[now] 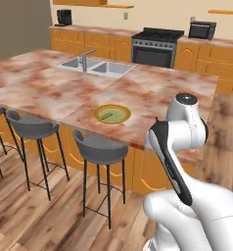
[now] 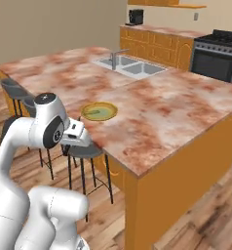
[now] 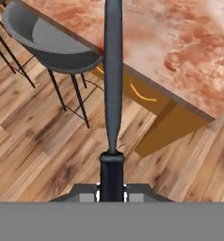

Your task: Retrieve the butter from the fridge and place it on a plate on the dining table. Then retrieve the butter knife by the fridge and place it near the plate.

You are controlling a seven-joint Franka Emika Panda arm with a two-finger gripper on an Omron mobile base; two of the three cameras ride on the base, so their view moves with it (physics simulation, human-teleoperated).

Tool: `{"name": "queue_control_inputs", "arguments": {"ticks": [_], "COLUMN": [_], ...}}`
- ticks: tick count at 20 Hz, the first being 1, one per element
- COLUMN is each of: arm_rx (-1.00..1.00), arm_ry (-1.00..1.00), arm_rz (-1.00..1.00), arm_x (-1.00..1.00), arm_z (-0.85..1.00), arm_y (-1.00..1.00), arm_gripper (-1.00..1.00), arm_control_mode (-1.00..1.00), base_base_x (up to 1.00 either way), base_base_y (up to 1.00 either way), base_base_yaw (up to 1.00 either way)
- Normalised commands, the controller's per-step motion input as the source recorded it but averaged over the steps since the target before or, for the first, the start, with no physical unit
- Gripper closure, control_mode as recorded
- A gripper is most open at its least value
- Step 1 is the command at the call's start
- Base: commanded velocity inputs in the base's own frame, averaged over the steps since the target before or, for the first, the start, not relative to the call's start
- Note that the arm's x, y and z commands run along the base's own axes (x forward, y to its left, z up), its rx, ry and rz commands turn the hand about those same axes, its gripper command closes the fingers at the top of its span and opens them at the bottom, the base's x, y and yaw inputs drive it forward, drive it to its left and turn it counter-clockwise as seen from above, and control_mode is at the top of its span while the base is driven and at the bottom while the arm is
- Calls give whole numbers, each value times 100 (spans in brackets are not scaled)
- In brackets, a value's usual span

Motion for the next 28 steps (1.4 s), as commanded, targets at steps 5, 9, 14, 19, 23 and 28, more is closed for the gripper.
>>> {"name": "queue_control_inputs", "arguments": {"ticks": [5,9,14,19,23,28], "arm_rx": [0,0,0,0,0,0], "arm_ry": [0,0,0,0,0,0], "arm_rz": [0,0,0,0,0,6], "arm_x": [0,0,0,0,0,41], "arm_z": [0,0,0,0,0,0], "arm_y": [0,0,0,0,0,0], "arm_gripper": [100,100,100,100,100,100], "arm_control_mode": [100,100,100,100,100,-100], "base_base_x": [3,0,10,14,36,18], "base_base_y": [56,91,100,79,7,0], "base_base_yaw": [-73,-56,-48,-36,-6,0]}}
